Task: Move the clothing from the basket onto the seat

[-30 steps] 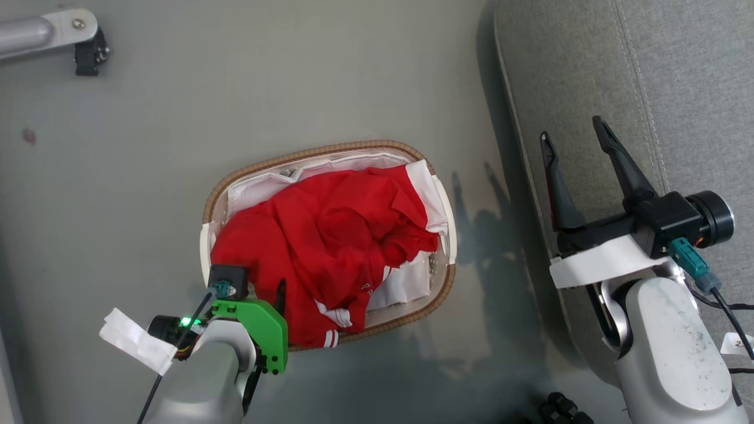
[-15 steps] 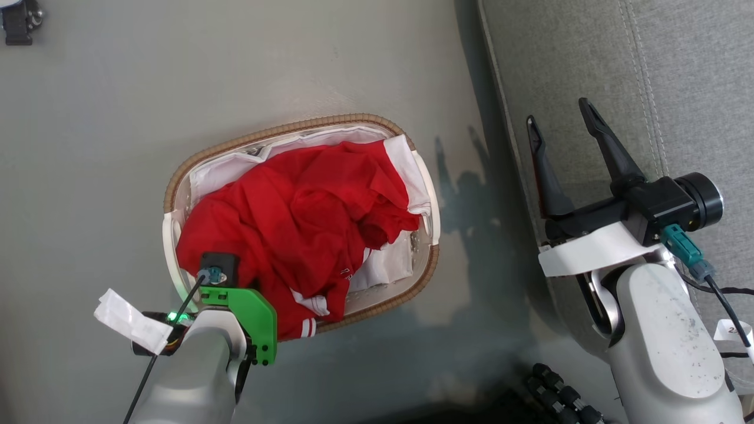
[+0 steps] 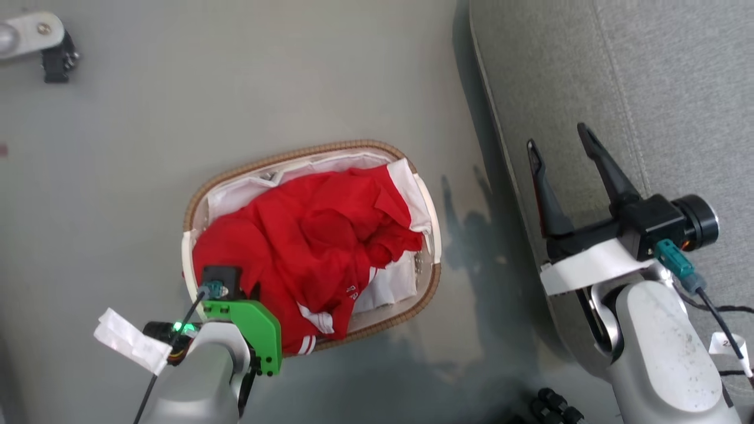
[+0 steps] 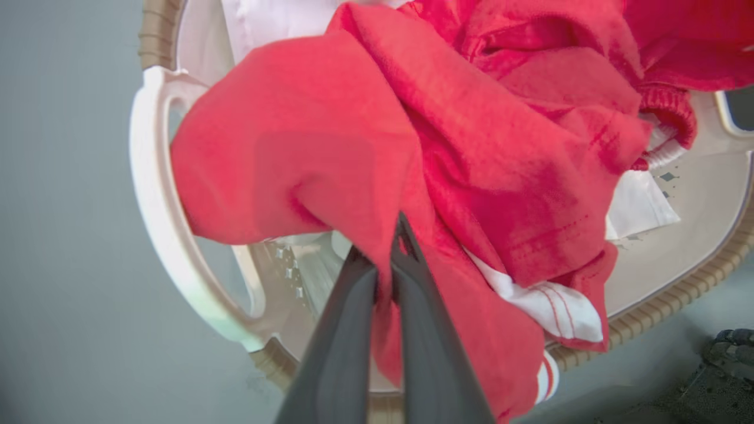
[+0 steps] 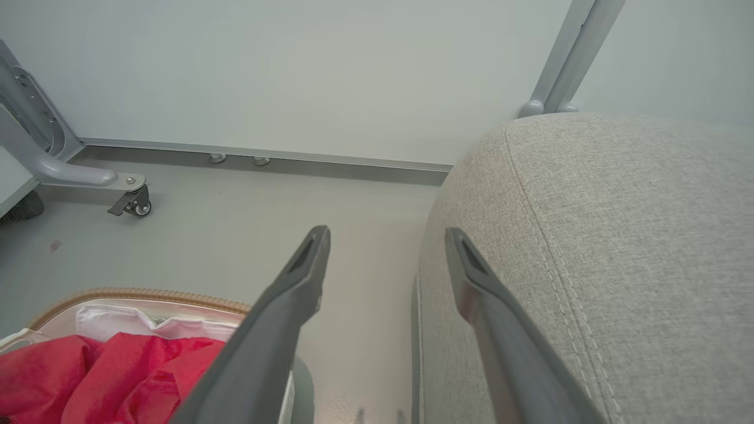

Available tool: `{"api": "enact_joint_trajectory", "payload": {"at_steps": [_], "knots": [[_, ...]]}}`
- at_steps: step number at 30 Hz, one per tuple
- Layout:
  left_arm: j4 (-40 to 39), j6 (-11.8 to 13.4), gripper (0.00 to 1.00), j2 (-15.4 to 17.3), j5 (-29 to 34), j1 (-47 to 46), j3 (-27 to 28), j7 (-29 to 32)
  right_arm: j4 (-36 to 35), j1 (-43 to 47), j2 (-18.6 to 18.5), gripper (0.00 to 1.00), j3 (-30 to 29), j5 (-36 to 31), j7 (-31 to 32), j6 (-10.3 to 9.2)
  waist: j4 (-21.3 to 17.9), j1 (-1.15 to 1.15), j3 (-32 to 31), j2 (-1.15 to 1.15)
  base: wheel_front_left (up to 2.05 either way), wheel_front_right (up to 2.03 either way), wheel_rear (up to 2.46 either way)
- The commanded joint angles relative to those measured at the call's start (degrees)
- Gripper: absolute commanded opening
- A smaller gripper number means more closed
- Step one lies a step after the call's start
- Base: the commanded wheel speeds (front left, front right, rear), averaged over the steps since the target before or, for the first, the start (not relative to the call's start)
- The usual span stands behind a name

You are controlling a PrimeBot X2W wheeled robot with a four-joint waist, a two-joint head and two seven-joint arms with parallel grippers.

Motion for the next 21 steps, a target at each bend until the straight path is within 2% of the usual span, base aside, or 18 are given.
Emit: {"api": "enact_joint_trajectory", "payload": {"at_steps": [1, 12, 21], "knots": [[-0.4, -0.3, 0.00, 0.4, 0.0, 1.2, -0.5, -0.7, 0.4, 1.3, -0.2, 1.00, -0.2, -0.4, -0.3, 0.00, 1.4, 0.00, -4.3, 0.00, 0.00, 0.00, 0.00], [-4.0, -0.9, 0.00, 0.3, 0.1, 5.2, -3.2, -3.3, 2.1, 8.3, -0.2, 1.00, -1.6, -2.2, -0.3, 0.00, 4.3, 0.00, -18.5, 0.00, 0.00, 0.00, 0.00], [-12.8, -1.4, 0.00, 1.9, 3.8, 6.8, -4.6, -3.3, 3.3, 15.1, -0.2, 1.00, -3.1, -3.3, -0.3, 0.00, 6.4, 0.00, -29.4, 0.00, 0.00, 0.00, 0.00]]}}
